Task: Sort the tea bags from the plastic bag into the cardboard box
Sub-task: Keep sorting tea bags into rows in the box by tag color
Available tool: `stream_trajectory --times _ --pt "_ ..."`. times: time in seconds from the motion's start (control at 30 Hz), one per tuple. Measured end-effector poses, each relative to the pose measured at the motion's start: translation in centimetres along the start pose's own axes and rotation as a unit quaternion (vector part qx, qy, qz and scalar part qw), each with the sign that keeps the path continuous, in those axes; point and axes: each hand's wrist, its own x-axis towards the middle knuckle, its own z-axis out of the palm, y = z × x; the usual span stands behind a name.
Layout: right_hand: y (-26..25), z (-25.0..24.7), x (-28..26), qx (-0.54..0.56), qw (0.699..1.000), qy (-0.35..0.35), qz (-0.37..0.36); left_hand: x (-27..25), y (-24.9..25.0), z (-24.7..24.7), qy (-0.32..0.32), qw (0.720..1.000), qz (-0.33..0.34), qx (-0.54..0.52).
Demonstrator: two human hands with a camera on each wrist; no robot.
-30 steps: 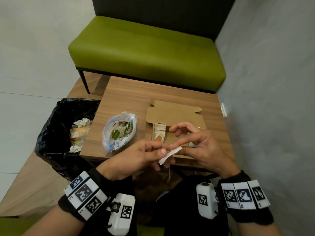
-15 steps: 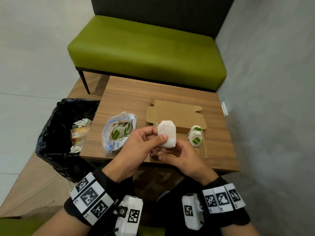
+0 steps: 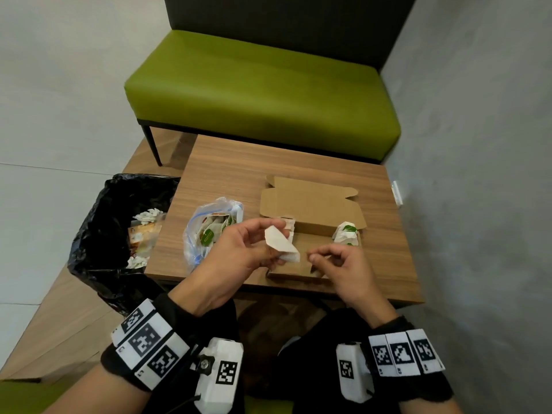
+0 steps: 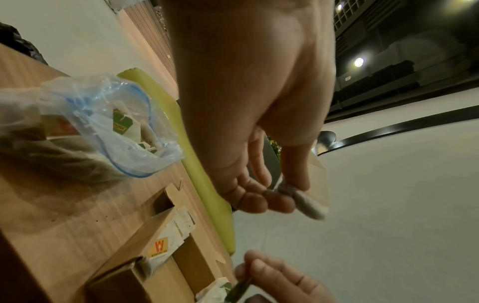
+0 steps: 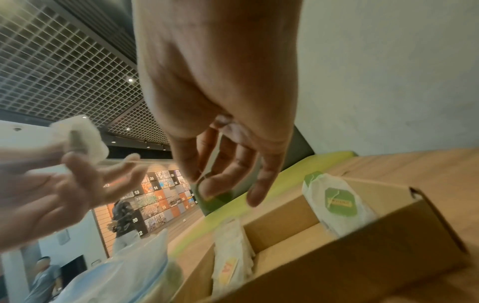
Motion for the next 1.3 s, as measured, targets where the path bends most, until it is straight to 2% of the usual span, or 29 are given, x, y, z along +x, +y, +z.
stream_trajectory --times 0.13,0.3,0.37,0.47,0.63,0.77,0.9,1.0,1.1,1.2,1.3 --pt "-2.1 -2.3 1.2 -0.032 0.996 0.087 -0.016 -0.5 -0.6 -0.6 -0.047 0.992 -0.082 0.079" --pt "-5.4 -3.5 2.1 -0.090 0.989 0.107 -0.059 -1.1 -1.3 -0.2 -0.094 0.962 -0.134 0.218" --pt "-6.8 -3.5 1.9 -0.104 0.986 0.112 -0.068 -0.9 -1.5 -0.1 -0.086 0.944 -0.137 0.287" --pt "-8.6 -3.5 0.5 -0.067 0.990 0.106 -0.061 -0.2 -1.7 -0.5 -0.034 0.929 -0.127 0.345" --pt "-10.2 -2.3 -3.0 -0.015 0.999 -0.020 0.035 0.8 -1.5 -1.3 0.051 0.954 -0.103 0.277" --pt "-7.9 -0.1 -5.3 -0.016 0.987 -0.138 0.084 1.4 -0.8 -1.3 0.080 0.975 -0.095 0.183" --pt "-4.9 1.9 -6.0 -0.027 0.979 -0.156 0.127 1.1 -0.3 -1.4 0.079 0.989 -0.090 0.092" --pt "-3.7 2.8 -6.0 0.011 0.979 -0.144 0.147 0.7 -0.1 -1.2 0.057 0.994 -0.083 0.043" --pt "-2.9 3.2 -5.3 0.082 0.975 -0.120 0.168 0.4 0.0 -0.8 0.048 0.995 -0.065 0.051" --pt "-2.5 3.4 -4.2 0.169 0.968 -0.032 0.184 0.1 -0.3 -0.5 0.052 0.993 -0.050 0.098" --pt "-1.9 3.2 -3.1 0.182 0.966 0.065 0.169 -0.3 -0.6 -0.2 0.037 0.990 -0.063 0.118"
